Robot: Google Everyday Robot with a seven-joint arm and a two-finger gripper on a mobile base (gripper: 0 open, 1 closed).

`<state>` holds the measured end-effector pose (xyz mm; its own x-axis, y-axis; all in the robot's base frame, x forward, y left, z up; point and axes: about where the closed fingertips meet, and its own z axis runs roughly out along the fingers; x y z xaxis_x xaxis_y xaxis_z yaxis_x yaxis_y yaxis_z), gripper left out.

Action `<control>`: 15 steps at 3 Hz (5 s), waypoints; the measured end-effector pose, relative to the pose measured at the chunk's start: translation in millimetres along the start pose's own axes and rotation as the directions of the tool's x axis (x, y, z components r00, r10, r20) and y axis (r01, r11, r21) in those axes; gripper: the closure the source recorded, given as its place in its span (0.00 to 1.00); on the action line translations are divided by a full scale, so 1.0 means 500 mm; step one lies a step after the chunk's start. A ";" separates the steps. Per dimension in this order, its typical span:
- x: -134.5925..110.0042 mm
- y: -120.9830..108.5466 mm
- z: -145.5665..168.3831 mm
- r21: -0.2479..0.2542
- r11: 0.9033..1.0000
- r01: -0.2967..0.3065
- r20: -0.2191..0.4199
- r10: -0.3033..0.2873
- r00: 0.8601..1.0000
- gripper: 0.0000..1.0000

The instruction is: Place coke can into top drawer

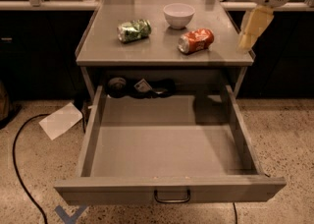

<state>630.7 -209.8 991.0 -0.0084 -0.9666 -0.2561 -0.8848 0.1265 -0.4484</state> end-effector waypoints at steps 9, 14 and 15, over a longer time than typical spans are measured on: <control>-0.073 -0.163 0.390 -0.083 0.986 0.142 0.145 -0.129 0.981 0.00; -0.044 -0.149 0.453 -0.125 0.989 0.074 0.129 -0.058 0.990 0.65; -0.056 -0.156 0.445 -0.109 0.991 0.073 0.151 -0.056 0.987 0.89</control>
Offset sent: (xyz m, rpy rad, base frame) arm 0.1113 0.0218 -0.0178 0.0416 0.0073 0.1197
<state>803.7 -143.2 842.5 0.1115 -0.9273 -0.3572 -0.9287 0.0307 -0.3695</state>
